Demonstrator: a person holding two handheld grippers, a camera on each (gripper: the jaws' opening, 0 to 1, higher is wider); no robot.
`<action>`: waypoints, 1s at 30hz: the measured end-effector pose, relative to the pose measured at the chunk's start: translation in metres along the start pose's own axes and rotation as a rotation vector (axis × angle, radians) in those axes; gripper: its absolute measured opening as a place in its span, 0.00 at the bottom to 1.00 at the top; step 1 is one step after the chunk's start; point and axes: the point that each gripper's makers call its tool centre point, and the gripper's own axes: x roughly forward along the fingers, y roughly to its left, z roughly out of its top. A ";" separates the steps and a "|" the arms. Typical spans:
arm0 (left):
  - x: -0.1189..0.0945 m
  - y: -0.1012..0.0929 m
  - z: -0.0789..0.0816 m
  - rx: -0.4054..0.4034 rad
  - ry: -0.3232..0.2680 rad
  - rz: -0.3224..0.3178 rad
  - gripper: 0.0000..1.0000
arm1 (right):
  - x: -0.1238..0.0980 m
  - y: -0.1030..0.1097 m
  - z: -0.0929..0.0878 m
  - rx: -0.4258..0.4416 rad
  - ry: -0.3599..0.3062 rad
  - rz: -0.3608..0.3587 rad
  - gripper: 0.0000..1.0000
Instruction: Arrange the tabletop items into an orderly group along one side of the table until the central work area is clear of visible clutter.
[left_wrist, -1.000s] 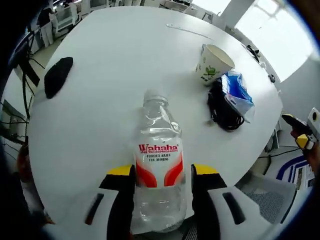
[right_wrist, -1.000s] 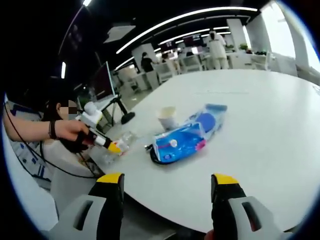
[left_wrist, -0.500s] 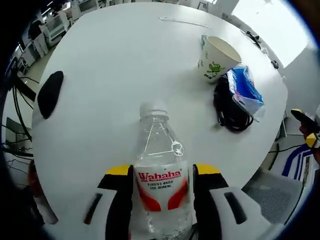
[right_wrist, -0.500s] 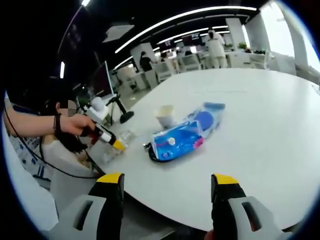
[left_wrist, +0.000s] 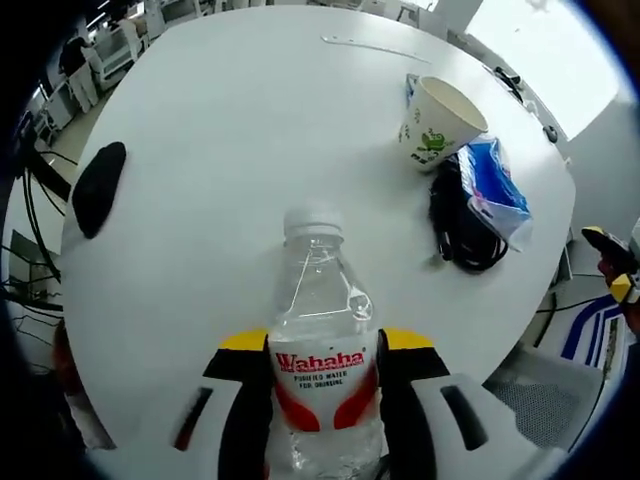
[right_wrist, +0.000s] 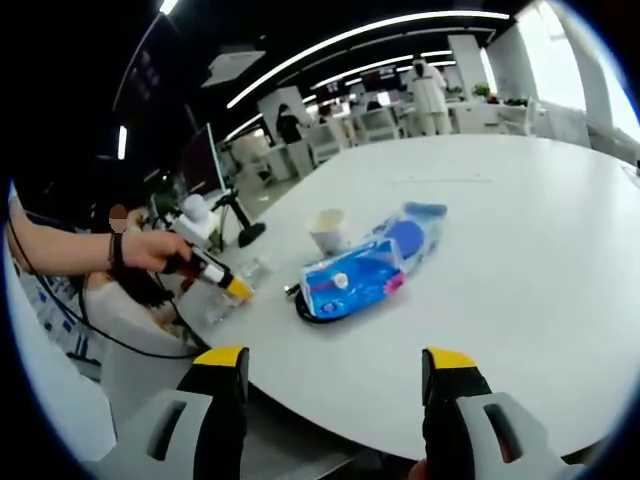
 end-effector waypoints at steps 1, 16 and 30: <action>-0.001 0.000 0.000 -0.003 -0.004 -0.002 0.40 | 0.000 0.000 -0.001 -0.001 0.002 0.000 0.72; -0.021 0.002 0.004 -0.017 -0.088 -0.002 0.39 | 0.003 0.004 0.006 -0.017 0.001 0.013 0.71; -0.043 0.010 0.003 -0.032 -0.166 0.015 0.39 | 0.008 0.011 0.008 -0.030 0.002 0.026 0.71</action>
